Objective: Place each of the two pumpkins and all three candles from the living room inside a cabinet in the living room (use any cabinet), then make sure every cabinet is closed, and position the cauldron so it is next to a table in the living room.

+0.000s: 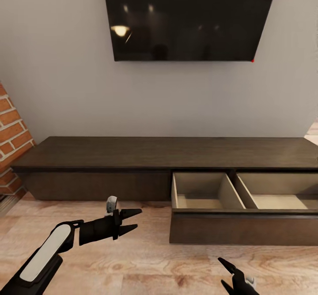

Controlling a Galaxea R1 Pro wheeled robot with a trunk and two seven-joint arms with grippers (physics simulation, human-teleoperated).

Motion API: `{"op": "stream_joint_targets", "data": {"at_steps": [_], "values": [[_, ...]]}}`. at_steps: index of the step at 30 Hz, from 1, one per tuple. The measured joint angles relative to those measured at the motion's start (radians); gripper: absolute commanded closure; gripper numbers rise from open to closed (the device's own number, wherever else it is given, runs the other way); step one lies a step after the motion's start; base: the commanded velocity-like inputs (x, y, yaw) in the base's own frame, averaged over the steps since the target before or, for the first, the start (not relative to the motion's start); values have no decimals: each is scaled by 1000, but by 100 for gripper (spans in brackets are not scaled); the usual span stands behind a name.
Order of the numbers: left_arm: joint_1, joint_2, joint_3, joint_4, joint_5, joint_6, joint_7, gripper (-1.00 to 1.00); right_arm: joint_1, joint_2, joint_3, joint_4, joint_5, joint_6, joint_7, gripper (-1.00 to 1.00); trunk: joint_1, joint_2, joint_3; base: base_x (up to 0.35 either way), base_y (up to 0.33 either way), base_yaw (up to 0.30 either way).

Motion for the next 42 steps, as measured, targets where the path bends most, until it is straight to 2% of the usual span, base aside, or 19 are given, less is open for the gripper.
{"op": "stream_joint_targets", "data": {"at_steps": [5,10,12,16,21,33,38,42], "values": [[0,7,-3,2,1,0,1,-100,0,-1,1,0,47,-75,3,-100,-2,1,19,0,0,0],[0,11,-4,4,1,0,1,-100,0,3,2,-6,140,-103,14,-100,-4,2,39,0,0,0],[0,11,-5,4,1,0,2,-100,0,3,1,-12,200,-130,17,-100,-5,3,46,0,0,0],[0,11,-4,5,1,0,3,-100,0,5,7,-9,235,-158,15,-100,-7,4,62,0,0,0],[0,11,-4,13,-1,-1,7,-100,0,6,13,-9,249,-163,17,-100,-9,5,81,0,0,0],[0,10,-7,49,-1,-2,11,-100,0,6,14,-4,252,-164,15,-100,-15,8,128,-2,0,0],[0,9,-8,51,0,-2,11,-100,0,6,14,-4,252,-166,16,-100,-17,9,147,-173,0,0],[0,8,-8,51,0,-2,10,-100,0,6,14,-4,252,-166,16,-100,-32,37,160,-285,0,39]]}}
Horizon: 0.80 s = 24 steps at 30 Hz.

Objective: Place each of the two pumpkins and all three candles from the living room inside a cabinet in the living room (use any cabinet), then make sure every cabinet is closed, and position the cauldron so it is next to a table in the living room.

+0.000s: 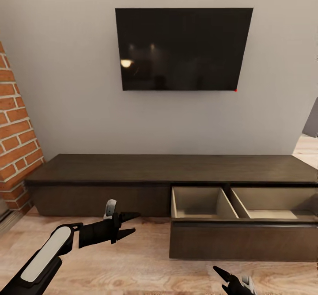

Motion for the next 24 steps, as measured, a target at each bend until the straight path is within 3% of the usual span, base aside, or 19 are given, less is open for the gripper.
{"op": "stream_joint_targets", "data": {"at_steps": [9,18,24], "values": [[0,0,0,0,0,0,0,-100,0,1,2,1,0,0,-12,-100,-35,63,28,-282,0,248],[0,0,0,0,0,0,0,-100,0,2,2,2,3,1,-21,-100,-70,126,56,-39,0,287],[0,2,4,0,-2,0,1,-100,0,1,21,1,1,0,-100,-100,-93,168,75,-1,0,288]]}}
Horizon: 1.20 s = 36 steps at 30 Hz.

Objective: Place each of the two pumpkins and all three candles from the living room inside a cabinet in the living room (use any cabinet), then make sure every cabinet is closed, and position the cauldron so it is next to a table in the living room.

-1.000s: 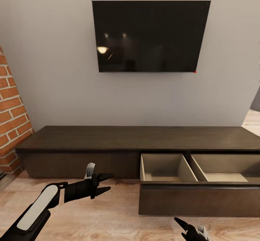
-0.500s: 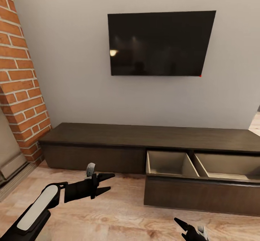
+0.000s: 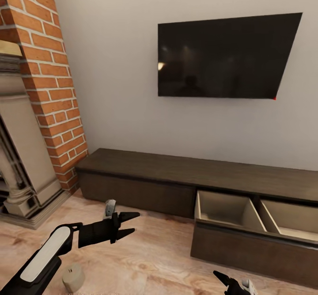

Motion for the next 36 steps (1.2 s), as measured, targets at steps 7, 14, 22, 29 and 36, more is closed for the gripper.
{"op": "stream_joint_targets", "data": {"at_steps": [7,14,22,29,36], "values": [[0,53,8,0,-5,-3,1,-100,0,0,39,-2,-1,-1,-91,-100,-27,49,22,0,0,288],[0,133,15,37,-12,-6,4,-100,0,1,55,0,20,-43,-122,-100,-54,98,44,0,0,288],[-2,218,71,280,-77,-13,100,-100,0,36,97,0,124,-127,-253,-100,-84,154,69,0,0,288],[-2,212,159,337,-324,-107,186,-100,0,75,100,-6,193,-151,-281,-100,-104,189,85,0,0,288],[-2,191,176,408,-435,-244,189,-100,0,104,100,-1,264,-186,-285,-100,-104,189,85,0,0,288]]}}
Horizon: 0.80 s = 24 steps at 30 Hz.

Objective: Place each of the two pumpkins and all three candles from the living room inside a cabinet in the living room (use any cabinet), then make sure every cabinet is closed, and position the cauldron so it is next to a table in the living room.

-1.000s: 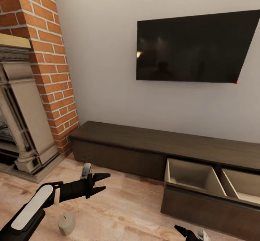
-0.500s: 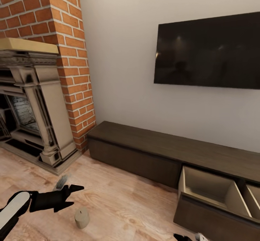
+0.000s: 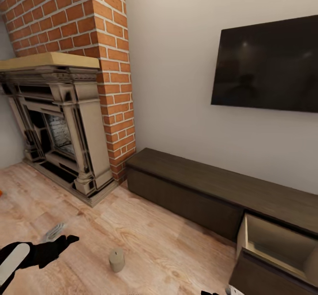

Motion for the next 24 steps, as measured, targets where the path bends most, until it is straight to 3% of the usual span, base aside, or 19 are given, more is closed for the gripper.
{"op": "stream_joint_targets", "data": {"at_steps": [3,8,14,20,24], "values": [[0,-25,-4,15,-6,-73,-1,-100,0,2,0,-3,4,-2,0,-100,0,0,0,0,34,288],[0,-63,-9,116,-25,-194,-7,-100,0,2,0,-9,5,-3,1,-100,0,0,0,3,195,288],[0,-79,-13,198,-31,-272,-10,-100,0,2,0,-11,4,-17,3,-100,0,0,0,139,63,201],[-1,-84,-49,231,-31,-317,-10,-100,0,2,3,-14,2,-120,23,-100,-1,0,0,309,4,20],[-2,-84,-55,235,-31,-323,-10,-100,1,1,47,-15,4,-140,31,-100,-1,0,0,326,19,2]]}}
